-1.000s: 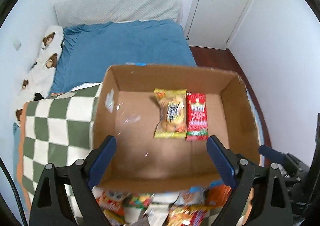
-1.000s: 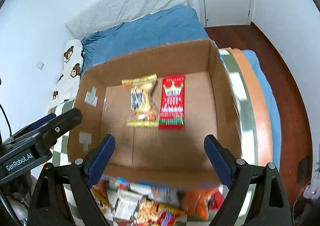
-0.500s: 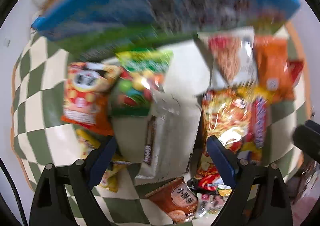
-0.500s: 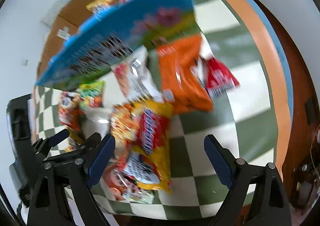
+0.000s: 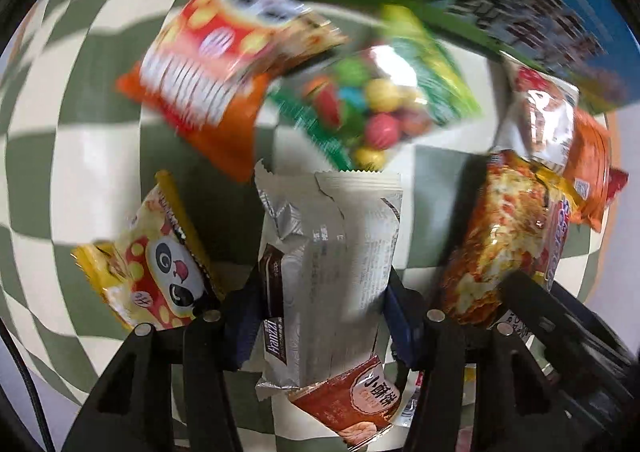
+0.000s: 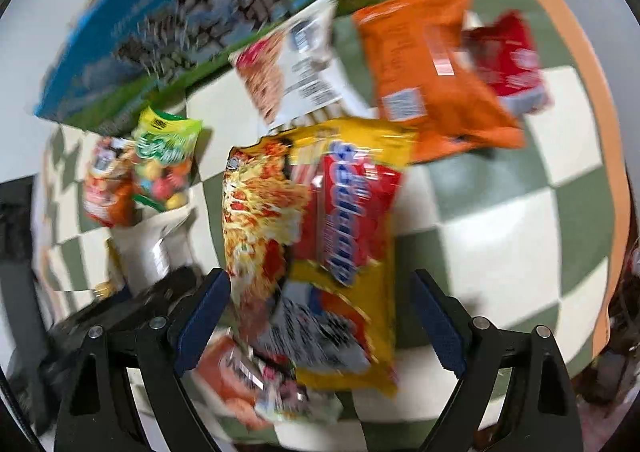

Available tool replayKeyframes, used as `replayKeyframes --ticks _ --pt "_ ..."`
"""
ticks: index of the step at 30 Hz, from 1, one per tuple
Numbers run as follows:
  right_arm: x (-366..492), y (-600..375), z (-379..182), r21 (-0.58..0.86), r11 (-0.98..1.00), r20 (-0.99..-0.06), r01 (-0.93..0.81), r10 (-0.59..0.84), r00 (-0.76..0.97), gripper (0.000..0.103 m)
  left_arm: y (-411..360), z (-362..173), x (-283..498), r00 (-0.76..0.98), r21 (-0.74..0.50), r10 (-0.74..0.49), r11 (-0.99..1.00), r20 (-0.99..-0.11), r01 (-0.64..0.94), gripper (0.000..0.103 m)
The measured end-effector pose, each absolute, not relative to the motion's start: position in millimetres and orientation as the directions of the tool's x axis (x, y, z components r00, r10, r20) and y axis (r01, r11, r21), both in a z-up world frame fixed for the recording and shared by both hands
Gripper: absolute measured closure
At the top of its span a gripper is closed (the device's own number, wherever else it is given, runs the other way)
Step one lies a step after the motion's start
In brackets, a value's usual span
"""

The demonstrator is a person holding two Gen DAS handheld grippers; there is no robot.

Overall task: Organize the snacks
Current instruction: 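Grasp the white wafer pack with the left gripper while the right grasps the Sedaap noodle pack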

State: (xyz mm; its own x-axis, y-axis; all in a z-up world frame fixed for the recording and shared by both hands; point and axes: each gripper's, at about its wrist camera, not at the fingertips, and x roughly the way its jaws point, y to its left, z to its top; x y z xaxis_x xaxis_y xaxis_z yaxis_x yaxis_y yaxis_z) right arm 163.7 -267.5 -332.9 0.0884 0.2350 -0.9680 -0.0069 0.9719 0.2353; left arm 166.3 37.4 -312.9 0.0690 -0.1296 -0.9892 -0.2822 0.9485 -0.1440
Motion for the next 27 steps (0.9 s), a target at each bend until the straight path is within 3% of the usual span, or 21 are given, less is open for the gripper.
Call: replayKeyframes --ticks 5,9,15,19,24,27 --pt "168 -246 -360 0.159 0.987 -0.985 -0.027 0.161 0.058 0.008 53 -325 167 0.048 -0.158 -0.151 0.943 -0.987 -0.293 0.049" --pt "159 -236 -359 0.107 0.989 -0.992 -0.099 0.113 0.057 0.015 47 -325 168 0.054 -0.124 -0.114 0.963 -0.992 -0.240 0.049" --pt "133 -254 -357 0.073 0.985 -0.997 -0.155 0.077 0.021 0.015 -3 -328 137 0.065 -0.072 -0.060 0.978 -0.996 -0.195 0.051" --pt "127 -259 -362 0.089 0.984 -0.996 -0.154 0.089 -0.005 0.012 -14 -337 130 0.061 -0.070 -0.060 0.979 -0.996 -0.190 0.046" --pt "121 -250 -377 0.033 0.983 -0.999 -0.183 0.031 -0.015 0.008 -24 -339 123 0.068 -0.028 -0.017 0.985 -0.998 -0.169 0.047" --pt "116 -241 -377 0.013 0.986 -1.000 -0.167 0.016 0.013 0.015 -43 -326 120 0.091 -0.019 -0.003 0.985 -0.996 -0.174 0.048"
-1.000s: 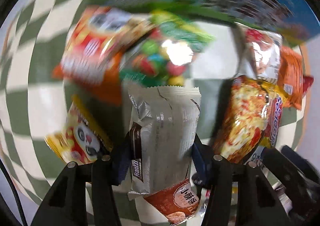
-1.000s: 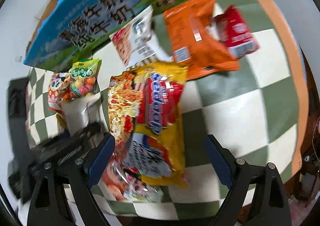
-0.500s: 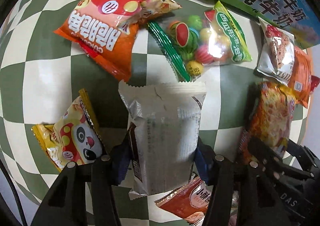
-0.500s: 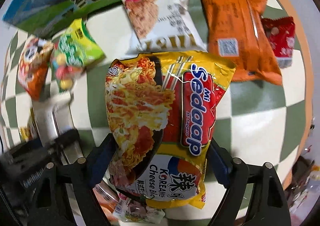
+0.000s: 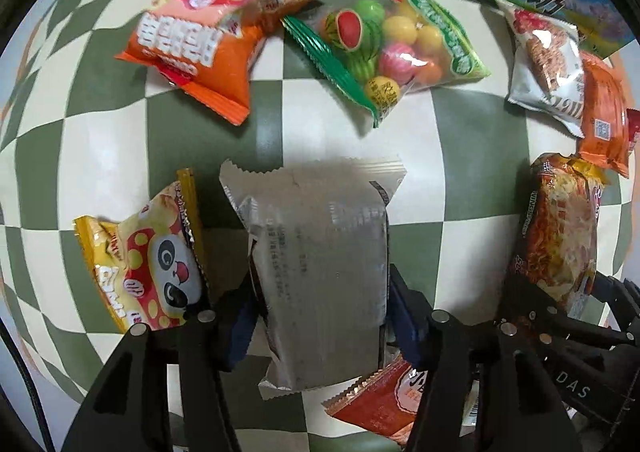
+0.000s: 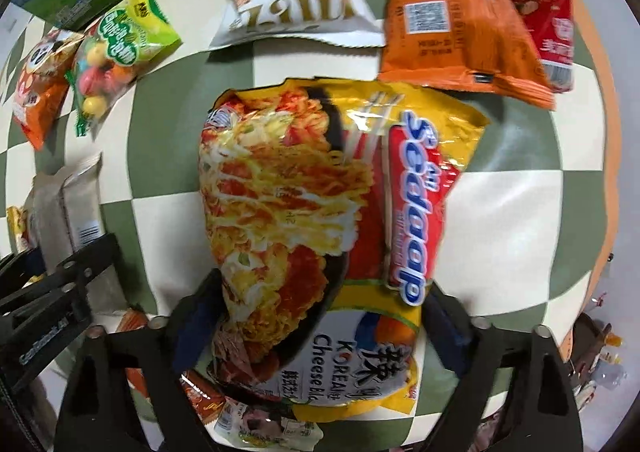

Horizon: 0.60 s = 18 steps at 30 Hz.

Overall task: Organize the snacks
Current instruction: 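Grasp the white wafer pack with the left gripper while the right grasps the Sedaap noodle pack, then lower both packs into the cardboard box and open both grippers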

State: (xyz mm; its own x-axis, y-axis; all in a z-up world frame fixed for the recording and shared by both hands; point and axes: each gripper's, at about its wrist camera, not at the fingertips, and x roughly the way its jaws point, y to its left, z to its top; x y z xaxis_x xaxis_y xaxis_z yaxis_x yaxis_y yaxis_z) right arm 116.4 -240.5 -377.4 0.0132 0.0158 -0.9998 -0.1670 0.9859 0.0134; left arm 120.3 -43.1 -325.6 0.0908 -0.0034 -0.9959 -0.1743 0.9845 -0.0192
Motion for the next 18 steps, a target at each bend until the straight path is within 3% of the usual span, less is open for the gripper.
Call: replayKeyframes --ticks 5,18 --pt "93 -254 -357 0.053 0.985 -0.997 -0.164 0.062 0.054 0.015 -57 -292 101 0.159 -0.024 0.005 0.983 -0.987 -0.183 0.048" --pt "74 -293 -252 0.190 0.957 -0.961 -0.218 0.226 0.157 0.015 -84 -196 65 0.279 -0.155 -0.111 0.978 -0.954 -0.140 0.048"
